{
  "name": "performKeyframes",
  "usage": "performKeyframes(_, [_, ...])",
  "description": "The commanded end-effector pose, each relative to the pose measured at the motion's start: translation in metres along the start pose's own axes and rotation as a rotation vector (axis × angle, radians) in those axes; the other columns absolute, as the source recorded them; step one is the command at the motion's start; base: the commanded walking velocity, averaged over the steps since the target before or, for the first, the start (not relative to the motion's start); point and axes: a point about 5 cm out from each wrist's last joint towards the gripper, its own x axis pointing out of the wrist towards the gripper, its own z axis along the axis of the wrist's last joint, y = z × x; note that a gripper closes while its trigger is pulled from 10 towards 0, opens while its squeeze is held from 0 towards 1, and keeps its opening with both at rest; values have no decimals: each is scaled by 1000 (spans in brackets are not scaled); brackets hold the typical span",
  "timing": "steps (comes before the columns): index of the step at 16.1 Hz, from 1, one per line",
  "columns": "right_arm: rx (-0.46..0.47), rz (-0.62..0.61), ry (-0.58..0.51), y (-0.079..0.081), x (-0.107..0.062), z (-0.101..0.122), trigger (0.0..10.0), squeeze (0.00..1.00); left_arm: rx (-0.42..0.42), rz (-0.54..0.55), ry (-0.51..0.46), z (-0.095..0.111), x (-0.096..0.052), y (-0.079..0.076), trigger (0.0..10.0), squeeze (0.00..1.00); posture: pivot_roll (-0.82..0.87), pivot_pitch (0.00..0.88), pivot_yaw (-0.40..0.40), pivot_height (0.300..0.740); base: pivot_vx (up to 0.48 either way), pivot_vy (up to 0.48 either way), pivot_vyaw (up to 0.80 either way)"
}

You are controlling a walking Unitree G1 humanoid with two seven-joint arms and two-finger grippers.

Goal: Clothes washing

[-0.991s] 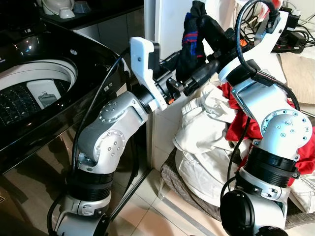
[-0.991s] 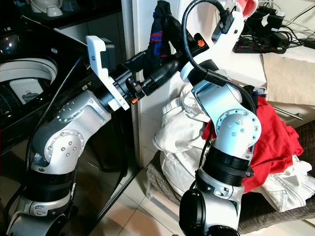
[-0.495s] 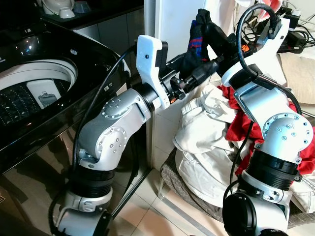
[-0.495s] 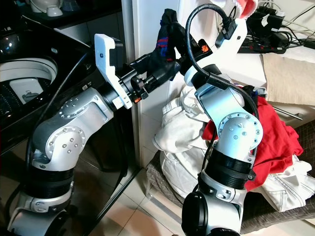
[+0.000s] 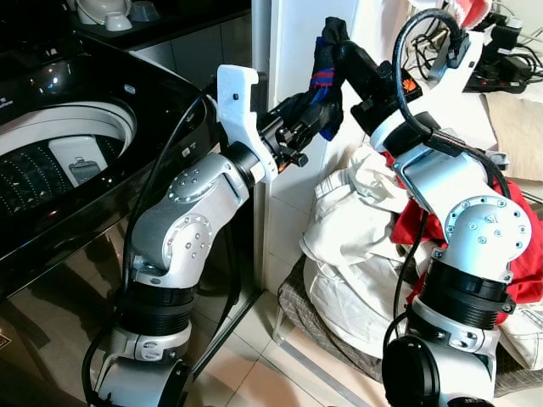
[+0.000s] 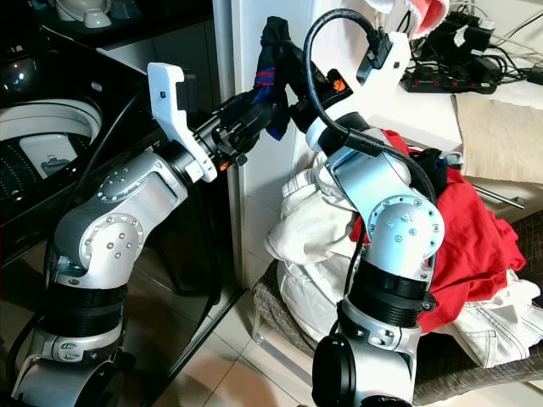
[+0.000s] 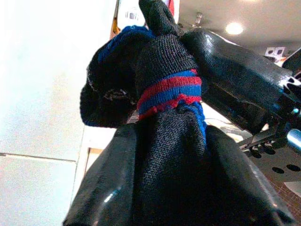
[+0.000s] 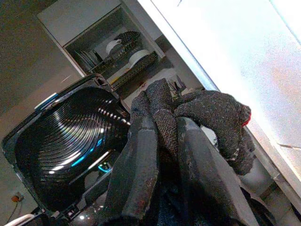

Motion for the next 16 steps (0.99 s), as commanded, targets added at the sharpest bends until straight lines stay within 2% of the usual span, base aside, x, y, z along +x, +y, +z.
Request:
performKeyframes(1, [-7,31,-15,6,-2,2,0,0,0,21,-1,0,0,3,0,0,-54,0,-14,740,0,0,0])
performKeyframes(7, [-18,18,-7,4,-3,1,0,0,5,94,-40,6,-2,14,0,0,-54,0,-16,740,0,0,0])
performKeyframes(8, [-39,0,-2,3,-2,0,9490,243,11,107,-48,7,-3,16,0,0,-56,0,-15,740,0,0,0])
performKeyframes(9, [-54,-13,2,1,-2,0,9490,243,16,117,-53,8,-3,18,0,0,-56,0,-15,740,0,0,0])
performKeyframes(10, [-29,13,16,2,-2,-3,10000,1000,55,177,-82,18,-5,30,0,0,-55,0,-10,740,0,0,0])
performKeyframes(11, [-54,20,39,3,-3,-5,10000,1000,96,221,-93,25,-7,40,0,0,-56,0,-5,740,0,0,0])
performKeyframes(12, [-126,16,88,4,-4,-10,10000,1000,174,291,-106,38,-8,57,0,0,-53,0,-4,740,0,0,0])
performKeyframes(13, [-243,18,182,5,-8,-20,10000,1000,305,415,-129,62,-13,84,0,0,-45,0,-4,740,0,0,0])
performKeyframes(14, [-312,28,231,6,-10,-25,10000,776,372,469,-140,75,-15,96,0,0,-40,0,-1,740,0,0,0])
performKeyframes(15, [-383,54,293,8,-13,-31,10000,0,461,529,-147,91,-16,108,0,0,-37,0,1,740,0,0,0])
performKeyframes(16, [-478,90,375,11,-18,-40,10000,0,596,597,-142,115,-17,122,0,0,-34,0,2,740,0,0,0])
